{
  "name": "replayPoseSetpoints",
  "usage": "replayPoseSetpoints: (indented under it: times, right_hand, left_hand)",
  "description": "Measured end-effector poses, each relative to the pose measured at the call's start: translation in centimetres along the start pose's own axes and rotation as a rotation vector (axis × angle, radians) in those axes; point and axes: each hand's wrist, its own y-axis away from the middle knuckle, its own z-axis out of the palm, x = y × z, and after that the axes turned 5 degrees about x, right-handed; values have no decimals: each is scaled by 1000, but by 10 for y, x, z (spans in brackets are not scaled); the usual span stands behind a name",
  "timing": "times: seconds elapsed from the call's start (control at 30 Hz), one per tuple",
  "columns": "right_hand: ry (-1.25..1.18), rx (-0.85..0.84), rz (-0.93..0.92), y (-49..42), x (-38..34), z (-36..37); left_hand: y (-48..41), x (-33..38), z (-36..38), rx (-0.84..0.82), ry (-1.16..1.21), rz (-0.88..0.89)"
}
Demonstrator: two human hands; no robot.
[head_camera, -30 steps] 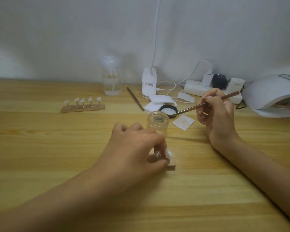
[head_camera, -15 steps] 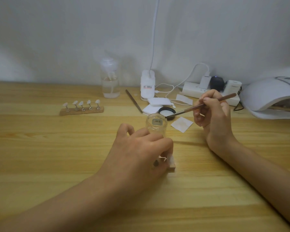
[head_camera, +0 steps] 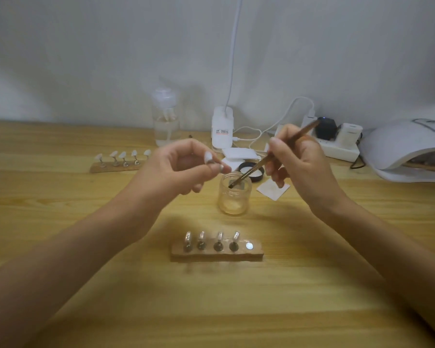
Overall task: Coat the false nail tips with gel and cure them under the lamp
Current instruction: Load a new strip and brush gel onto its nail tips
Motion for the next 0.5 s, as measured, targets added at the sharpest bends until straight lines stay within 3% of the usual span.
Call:
replayPoseSetpoints:
  times: [0.17, 0.33, 0.5]
  right_hand:
    - [154, -93, -42, 3, -1, 9]
    - [133, -115, -41, 5, 1, 11]
    - [55, -50, 25, 6, 2, 8]
  left_hand:
    - [-6, -12, -10, 27, -56, -55]
    - [-15, -17, -11, 29, -85, -45]
    - [-15, -31, -4, 46, 58, -49]
